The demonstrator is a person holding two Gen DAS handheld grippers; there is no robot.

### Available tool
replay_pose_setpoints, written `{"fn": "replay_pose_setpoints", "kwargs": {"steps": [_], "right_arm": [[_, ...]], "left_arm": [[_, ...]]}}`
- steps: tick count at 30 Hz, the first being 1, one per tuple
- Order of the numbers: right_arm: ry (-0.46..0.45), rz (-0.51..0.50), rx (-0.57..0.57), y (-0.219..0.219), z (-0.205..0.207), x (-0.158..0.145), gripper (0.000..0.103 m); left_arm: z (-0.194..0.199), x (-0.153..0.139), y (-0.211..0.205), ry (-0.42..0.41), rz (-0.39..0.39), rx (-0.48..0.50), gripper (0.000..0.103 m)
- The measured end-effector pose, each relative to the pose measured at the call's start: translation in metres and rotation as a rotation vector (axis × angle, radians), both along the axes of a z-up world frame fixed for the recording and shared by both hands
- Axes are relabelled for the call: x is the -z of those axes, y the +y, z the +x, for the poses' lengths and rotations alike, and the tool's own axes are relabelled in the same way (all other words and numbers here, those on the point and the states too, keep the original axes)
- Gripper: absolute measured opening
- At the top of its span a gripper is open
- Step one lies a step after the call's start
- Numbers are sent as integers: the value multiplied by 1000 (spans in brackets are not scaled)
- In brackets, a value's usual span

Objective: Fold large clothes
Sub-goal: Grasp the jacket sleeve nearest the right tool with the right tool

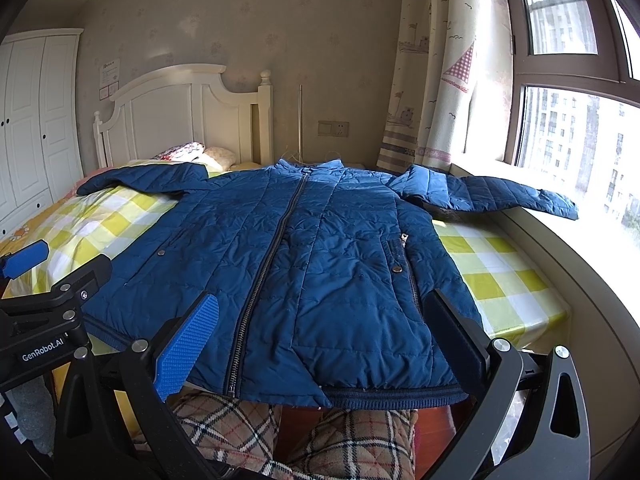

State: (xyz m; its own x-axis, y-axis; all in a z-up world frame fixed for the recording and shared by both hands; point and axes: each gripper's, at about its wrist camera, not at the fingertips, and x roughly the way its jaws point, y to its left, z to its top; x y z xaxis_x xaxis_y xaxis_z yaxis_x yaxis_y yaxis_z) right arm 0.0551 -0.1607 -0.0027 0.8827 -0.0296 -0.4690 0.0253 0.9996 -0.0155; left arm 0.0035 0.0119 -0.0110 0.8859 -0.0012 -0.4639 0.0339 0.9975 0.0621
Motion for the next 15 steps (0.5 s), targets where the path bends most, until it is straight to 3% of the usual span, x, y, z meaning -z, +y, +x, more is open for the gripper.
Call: {"fn": "replay_pose_setpoints", "kwargs": {"steps": [4,7,10,15], "right_arm": [[4,49,-40,-8,9,5,98],[55,110,-25,-30,37,12,98],[112,165,41,-60,80,20,98],[171,272,161,-123,160,26,98]], "left_arm": [[9,3,-5,29,-13,42,101],[43,12,-15,68,19,62,101],[107,20,-17,142,42,58,101],[233,37,-7,285,17,30,101]]}}
